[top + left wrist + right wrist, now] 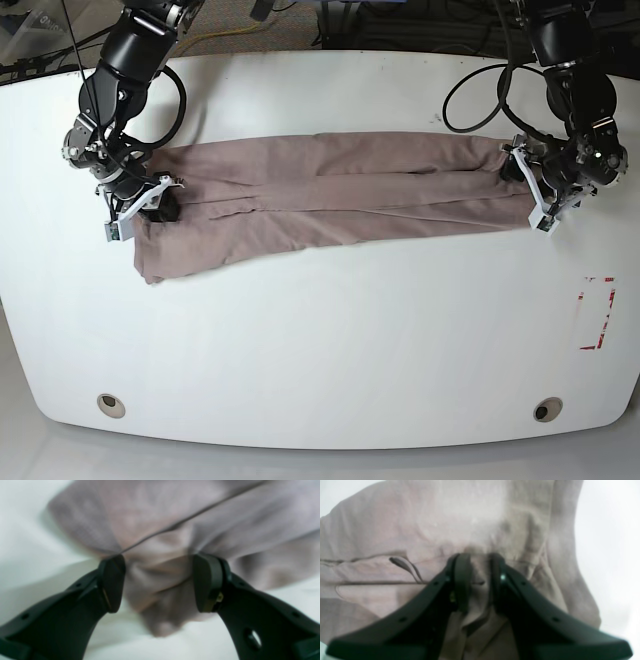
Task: Fold the T-shirt properly
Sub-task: 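Release the folded edge and regrasp the strip's ends with both grippers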
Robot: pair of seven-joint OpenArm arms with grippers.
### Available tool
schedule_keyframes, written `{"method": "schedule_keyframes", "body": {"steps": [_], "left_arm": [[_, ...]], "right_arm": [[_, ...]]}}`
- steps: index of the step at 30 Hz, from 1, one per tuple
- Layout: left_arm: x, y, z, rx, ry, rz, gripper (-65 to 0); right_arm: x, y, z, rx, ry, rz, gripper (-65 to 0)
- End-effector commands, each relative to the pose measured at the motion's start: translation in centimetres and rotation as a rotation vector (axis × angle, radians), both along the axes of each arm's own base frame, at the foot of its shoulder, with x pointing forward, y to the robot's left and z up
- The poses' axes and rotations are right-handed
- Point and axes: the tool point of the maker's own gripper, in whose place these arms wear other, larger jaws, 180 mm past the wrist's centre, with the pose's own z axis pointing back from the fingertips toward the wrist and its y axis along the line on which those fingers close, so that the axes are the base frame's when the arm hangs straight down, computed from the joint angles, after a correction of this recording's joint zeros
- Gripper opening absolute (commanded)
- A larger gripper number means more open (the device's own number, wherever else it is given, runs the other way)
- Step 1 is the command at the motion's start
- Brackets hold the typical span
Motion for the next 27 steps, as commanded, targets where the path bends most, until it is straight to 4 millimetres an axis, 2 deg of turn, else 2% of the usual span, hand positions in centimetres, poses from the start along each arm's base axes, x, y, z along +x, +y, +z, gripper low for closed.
{"method": "schedule_keyframes", "body": {"steps": [1,5,7,10,16,19,23,25,27], "left_arm": [[1.5,0.9,3.6,-0.039,-0.109,0.036,-24.6],[1.7,1.4,5.6,-0.153,-0.188,0.093,-18.9],[1.2,2.9,6.4,-0.194,-0.222,0.140,-16.9],[0.7,3.9,6.7,-0.273,-0.250,0.200,-14.9],[-0.7,5.9,3.9,-0.387,-0.196,0.331,-14.6],[0.0,6.1,3.1,-0.436,-0.182,0.362,-14.6],[0.2,5.6,2.2,-0.477,-0.163,0.384,-14.6],[1.3,4.2,1.7,-0.521,-0.156,0.373,-14.6],[1.4,3.1,1.1,-0.538,-0.131,0.357,-14.9]], "right_arm": [[-0.3,-0.6,-0.3,-0.038,0.043,0.005,-51.2],[-0.4,-0.4,-0.4,-0.029,0.044,0.005,-51.2],[-0.6,-0.3,-0.7,-0.025,0.052,0.006,-51.2],[-0.8,-0.3,-0.8,-0.025,0.058,0.006,-51.2],[-1.2,-0.3,-1.1,-0.026,0.066,0.006,-51.2],[-1.3,-0.3,-1.1,-0.026,0.067,0.006,-51.2],[-2.0,-0.3,-1.6,-0.027,0.082,0.006,-51.2],[-2.0,-0.2,-1.6,-0.026,0.083,0.007,-51.2],[-2.2,0.3,-1.9,-0.014,0.086,0.008,-51.2]]}}
